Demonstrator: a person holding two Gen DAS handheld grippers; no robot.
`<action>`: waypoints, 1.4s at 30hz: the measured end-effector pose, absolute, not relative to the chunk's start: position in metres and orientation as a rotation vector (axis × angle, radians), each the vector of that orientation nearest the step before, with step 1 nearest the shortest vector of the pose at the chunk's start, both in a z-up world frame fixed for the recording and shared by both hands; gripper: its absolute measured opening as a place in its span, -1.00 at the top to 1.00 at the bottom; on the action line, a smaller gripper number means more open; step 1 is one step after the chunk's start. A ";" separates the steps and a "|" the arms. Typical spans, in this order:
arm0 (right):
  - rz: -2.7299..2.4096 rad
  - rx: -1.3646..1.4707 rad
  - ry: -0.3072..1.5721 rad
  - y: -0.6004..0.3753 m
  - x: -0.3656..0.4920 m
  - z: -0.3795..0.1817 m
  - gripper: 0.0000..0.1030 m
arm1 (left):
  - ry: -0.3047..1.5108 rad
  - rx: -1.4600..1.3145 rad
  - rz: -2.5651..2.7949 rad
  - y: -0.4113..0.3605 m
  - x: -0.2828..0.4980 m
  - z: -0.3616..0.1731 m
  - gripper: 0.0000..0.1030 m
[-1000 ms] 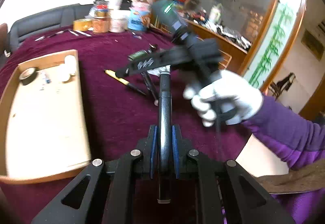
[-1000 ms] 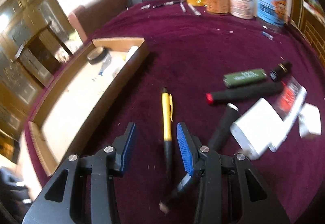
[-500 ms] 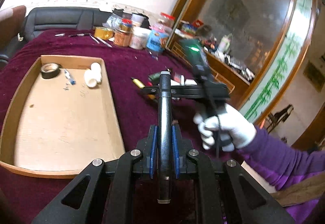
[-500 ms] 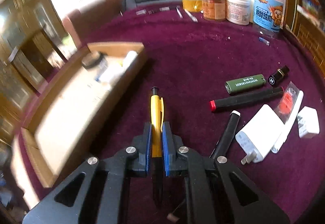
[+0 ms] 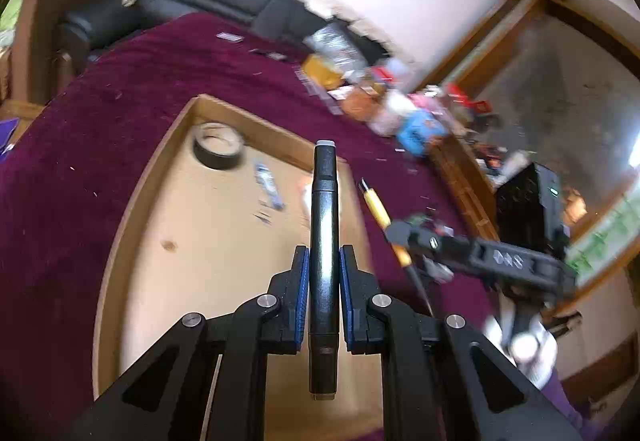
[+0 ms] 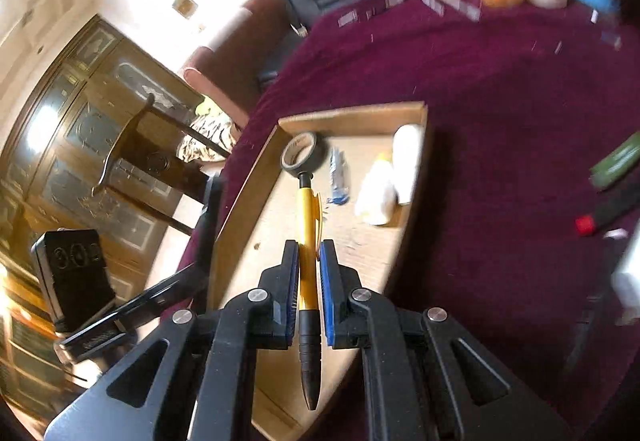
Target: Organize rigid objects
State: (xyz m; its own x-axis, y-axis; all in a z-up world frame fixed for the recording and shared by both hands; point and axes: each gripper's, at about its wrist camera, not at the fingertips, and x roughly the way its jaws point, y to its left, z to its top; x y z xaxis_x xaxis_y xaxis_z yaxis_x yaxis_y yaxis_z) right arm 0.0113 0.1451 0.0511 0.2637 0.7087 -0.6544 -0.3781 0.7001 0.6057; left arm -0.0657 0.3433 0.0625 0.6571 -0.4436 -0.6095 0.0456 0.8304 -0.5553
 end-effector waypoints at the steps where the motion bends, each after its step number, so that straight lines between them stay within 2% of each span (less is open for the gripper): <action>1: 0.748 0.379 1.097 0.152 0.018 0.044 0.84 | 0.831 -0.535 -0.275 0.344 -0.057 0.058 0.78; 8: 0.629 0.391 1.142 0.184 0.055 0.017 0.84 | 0.939 -0.540 -0.179 0.346 -0.003 0.020 0.78; 13: 0.609 0.382 1.134 0.190 0.067 0.017 0.80 | 0.936 -0.569 -0.141 0.351 0.005 0.019 0.76; 14: 0.608 0.384 1.133 0.192 0.069 0.018 0.80 | 0.931 -0.588 -0.141 0.353 0.004 0.019 0.72; 15: 0.603 0.385 1.132 0.192 0.071 0.017 0.80 | 0.926 -0.616 -0.149 0.356 0.007 0.018 0.54; 16: 0.591 0.379 1.130 0.193 0.072 0.018 0.72 | 0.927 -0.648 -0.145 0.359 0.008 0.015 0.25; 17: 0.583 0.372 1.125 0.193 0.072 0.018 0.70 | 0.927 -0.672 -0.131 0.362 0.008 0.012 0.15; 18: 0.578 0.363 1.117 0.192 0.072 0.020 0.67 | 0.925 -0.693 -0.121 0.365 0.006 0.009 0.11; 20: 0.563 0.349 1.089 0.188 0.067 0.026 0.42 | 0.947 -0.711 -0.097 0.369 0.006 0.003 0.11; 21: 0.566 0.350 1.074 0.184 0.065 0.029 0.39 | 0.944 -0.720 -0.090 0.371 0.005 0.001 0.11; 27: 0.578 0.303 0.938 0.133 0.032 0.061 0.37 | 0.949 -0.601 -0.028 0.356 -0.008 0.006 0.11; 30: 0.556 0.283 0.886 0.092 0.011 0.072 0.36 | 0.939 -0.597 -0.033 0.354 -0.024 0.007 0.04; 32: 0.495 0.249 0.839 0.053 -0.003 0.078 0.15 | 0.922 -0.659 -0.078 0.360 -0.033 0.005 -0.05; 33: 0.453 0.222 0.810 0.038 -0.009 0.081 0.11 | 0.910 -0.729 -0.141 0.366 -0.036 0.004 -0.12; 36: 0.287 0.097 0.675 -0.011 -0.038 0.097 0.02 | 0.823 -0.783 -0.210 0.373 -0.045 0.016 -0.12; 37: 0.240 0.072 0.633 -0.025 -0.047 0.102 -0.15 | 0.793 -0.749 -0.197 0.370 -0.050 0.026 -0.12; 38: 0.200 0.059 0.597 -0.036 -0.053 0.106 -0.46 | 0.772 -0.716 -0.198 0.364 -0.055 0.037 -0.13; 39: 0.148 0.053 0.553 -0.051 -0.059 0.110 -0.64 | 0.749 -0.676 -0.208 0.354 -0.061 0.050 -0.13; 40: 0.109 0.060 0.521 -0.064 -0.062 0.112 -0.73 | 0.728 -0.625 -0.218 0.340 -0.066 0.064 -0.19; 42: 0.053 0.123 0.500 -0.093 -0.054 0.109 -0.73 | 0.697 -0.522 -0.246 0.305 -0.074 0.088 -0.29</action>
State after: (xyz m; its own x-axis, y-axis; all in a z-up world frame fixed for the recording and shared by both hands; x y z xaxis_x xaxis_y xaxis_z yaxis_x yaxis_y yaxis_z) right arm -0.0539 -0.0934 0.1090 0.8762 0.0807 -0.4751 -0.0207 0.9913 0.1301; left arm -0.0737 0.3053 0.0884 0.7447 -0.3834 -0.5462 0.0435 0.8447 -0.5335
